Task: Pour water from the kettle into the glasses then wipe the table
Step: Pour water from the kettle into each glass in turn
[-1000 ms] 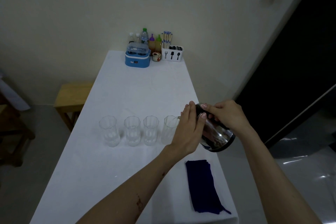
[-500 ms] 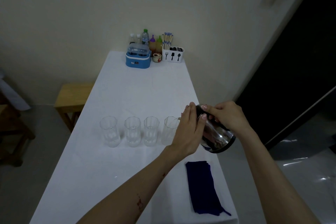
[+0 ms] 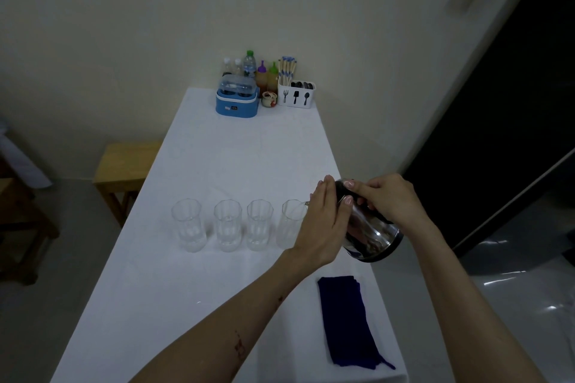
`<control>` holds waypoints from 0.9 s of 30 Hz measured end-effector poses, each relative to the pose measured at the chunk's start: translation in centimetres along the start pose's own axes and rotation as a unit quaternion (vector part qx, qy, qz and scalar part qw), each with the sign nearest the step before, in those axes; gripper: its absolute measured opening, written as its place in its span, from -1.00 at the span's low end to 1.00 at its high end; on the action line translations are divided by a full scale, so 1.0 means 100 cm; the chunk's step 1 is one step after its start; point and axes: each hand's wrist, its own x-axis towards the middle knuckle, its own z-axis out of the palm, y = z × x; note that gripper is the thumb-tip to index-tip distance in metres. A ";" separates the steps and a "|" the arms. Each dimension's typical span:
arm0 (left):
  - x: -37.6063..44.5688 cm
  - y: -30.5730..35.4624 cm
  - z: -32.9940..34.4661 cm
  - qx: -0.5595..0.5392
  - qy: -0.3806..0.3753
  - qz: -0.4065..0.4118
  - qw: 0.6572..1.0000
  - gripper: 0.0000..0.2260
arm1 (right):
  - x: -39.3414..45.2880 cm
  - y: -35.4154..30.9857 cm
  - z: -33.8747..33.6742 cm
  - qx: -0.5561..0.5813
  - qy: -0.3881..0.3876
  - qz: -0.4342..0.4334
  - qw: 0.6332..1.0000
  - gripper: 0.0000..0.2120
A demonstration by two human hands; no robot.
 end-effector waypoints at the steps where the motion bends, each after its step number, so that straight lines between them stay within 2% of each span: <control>1: 0.000 0.000 0.000 0.000 0.000 0.001 1.000 -0.46 | 0.000 0.000 0.000 -0.001 0.001 0.000 1.000 -0.50; 27: -0.002 -0.003 -0.002 -0.013 -0.006 -0.004 1.000 -0.45 | -0.002 -0.002 0.003 -0.018 -0.005 -0.013 1.000 -0.50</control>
